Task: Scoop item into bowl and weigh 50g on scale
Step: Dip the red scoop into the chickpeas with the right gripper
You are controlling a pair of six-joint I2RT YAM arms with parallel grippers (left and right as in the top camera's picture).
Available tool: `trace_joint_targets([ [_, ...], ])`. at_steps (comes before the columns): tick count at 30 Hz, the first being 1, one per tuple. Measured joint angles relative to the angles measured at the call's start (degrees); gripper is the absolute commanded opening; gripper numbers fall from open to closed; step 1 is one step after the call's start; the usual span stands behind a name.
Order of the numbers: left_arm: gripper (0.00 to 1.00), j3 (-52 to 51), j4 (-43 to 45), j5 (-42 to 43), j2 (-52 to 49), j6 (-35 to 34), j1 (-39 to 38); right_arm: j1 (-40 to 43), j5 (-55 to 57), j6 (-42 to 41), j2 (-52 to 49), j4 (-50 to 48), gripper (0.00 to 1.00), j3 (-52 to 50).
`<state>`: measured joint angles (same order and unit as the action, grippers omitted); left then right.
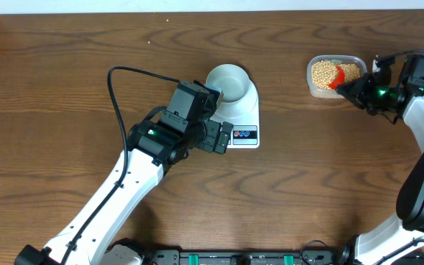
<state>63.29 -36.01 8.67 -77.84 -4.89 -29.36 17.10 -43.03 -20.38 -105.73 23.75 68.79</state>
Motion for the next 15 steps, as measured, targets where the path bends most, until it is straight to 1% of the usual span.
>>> trace_joint_targets([
  [9, 0.97, 0.0, 0.0, 0.0, 0.0, 0.0, 0.0, 1.9, -1.4, 1.1, 0.6, 0.1, 0.01, -0.1],
  [15, 0.97, 0.0, 0.0, 0.0, 0.0, 0.0, 0.0, 5.4, -2.1, 1.1, 0.7, 0.0, 0.01, -0.1],
])
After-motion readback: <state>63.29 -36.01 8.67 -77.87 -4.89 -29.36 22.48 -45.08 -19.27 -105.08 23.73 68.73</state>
